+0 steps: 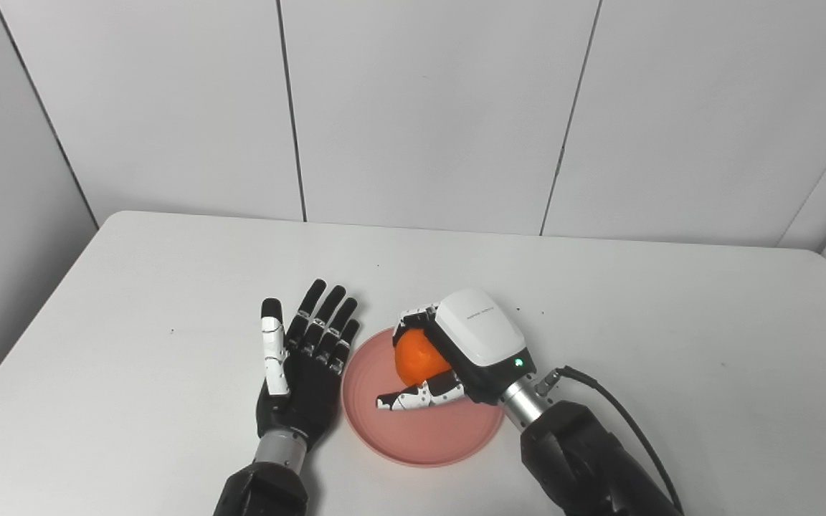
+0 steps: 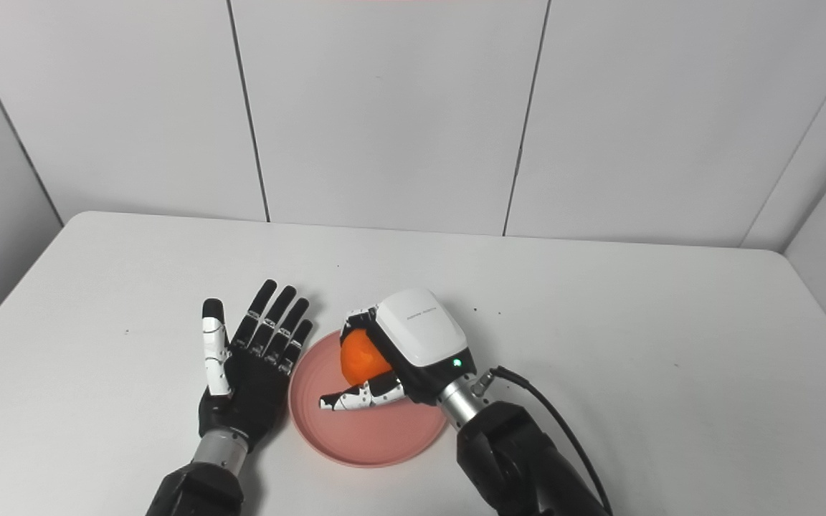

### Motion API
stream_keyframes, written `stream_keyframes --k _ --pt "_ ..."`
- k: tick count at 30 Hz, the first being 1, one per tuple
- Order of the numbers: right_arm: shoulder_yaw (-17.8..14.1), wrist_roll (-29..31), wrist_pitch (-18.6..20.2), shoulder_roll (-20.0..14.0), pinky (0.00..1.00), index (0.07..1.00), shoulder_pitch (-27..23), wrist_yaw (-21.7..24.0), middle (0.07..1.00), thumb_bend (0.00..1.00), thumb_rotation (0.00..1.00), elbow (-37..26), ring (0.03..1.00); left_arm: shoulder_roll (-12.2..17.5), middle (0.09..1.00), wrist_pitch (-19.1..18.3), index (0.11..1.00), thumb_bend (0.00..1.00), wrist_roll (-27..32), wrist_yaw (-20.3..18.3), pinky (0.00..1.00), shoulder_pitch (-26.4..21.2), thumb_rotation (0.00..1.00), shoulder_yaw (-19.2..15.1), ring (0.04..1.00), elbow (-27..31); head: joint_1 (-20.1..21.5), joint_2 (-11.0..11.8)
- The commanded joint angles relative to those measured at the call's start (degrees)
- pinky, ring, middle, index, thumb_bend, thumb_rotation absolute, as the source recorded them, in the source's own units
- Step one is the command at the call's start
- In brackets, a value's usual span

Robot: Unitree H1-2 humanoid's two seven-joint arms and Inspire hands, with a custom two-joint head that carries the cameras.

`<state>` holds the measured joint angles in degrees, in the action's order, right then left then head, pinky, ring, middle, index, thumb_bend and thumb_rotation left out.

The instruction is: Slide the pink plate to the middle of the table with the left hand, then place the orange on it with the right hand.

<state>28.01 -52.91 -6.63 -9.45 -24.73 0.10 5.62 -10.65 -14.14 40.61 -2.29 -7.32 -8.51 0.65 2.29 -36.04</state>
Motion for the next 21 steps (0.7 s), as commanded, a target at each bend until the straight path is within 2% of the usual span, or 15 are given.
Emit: stream_keyframes --k 1,9,13,21 --pt "-0.4 0.3 -1.0 0.1 0.14 0.33 -1.5 -0.9 0.274 0.53 0.47 -0.9 0.2 -2.1 0.827 -1.7 0.813 0.75 -0.6 2.0 1.0 2.5 0.67 -0.3 0.881 -2.8 0.0 0.0" --pt "-0.4 0.8 -0.7 0.2 0.15 0.342 -1.0 0.9 0.284 0.52 0.51 -0.8 0.208 -2.1 0.843 -1.7 0.822 0.75 -0.6 1.9 1.0 2.6 0.67 -0.1 0.886 -2.7 -0.1 -0.1" --pt "-0.3 0.7 -0.8 0.0 0.15 0.333 -0.8 0.9 0.277 0.53 0.49 -0.5 0.204 -2.2 0.841 -1.7 0.823 0.75 -0.6 2.1 0.98 2.6 0.67 -0.1 0.882 -2.5 -0.1 -0.2" --pt "0.3 0.0 -0.6 0.0 0.15 0.35 -0.8 1.2 0.289 0.55 0.53 0.7 0.211 -2.0 0.787 -1.9 0.813 0.75 -0.4 1.9 0.99 2.5 0.67 -0.2 0.863 -2.7 -0.1 -0.2"
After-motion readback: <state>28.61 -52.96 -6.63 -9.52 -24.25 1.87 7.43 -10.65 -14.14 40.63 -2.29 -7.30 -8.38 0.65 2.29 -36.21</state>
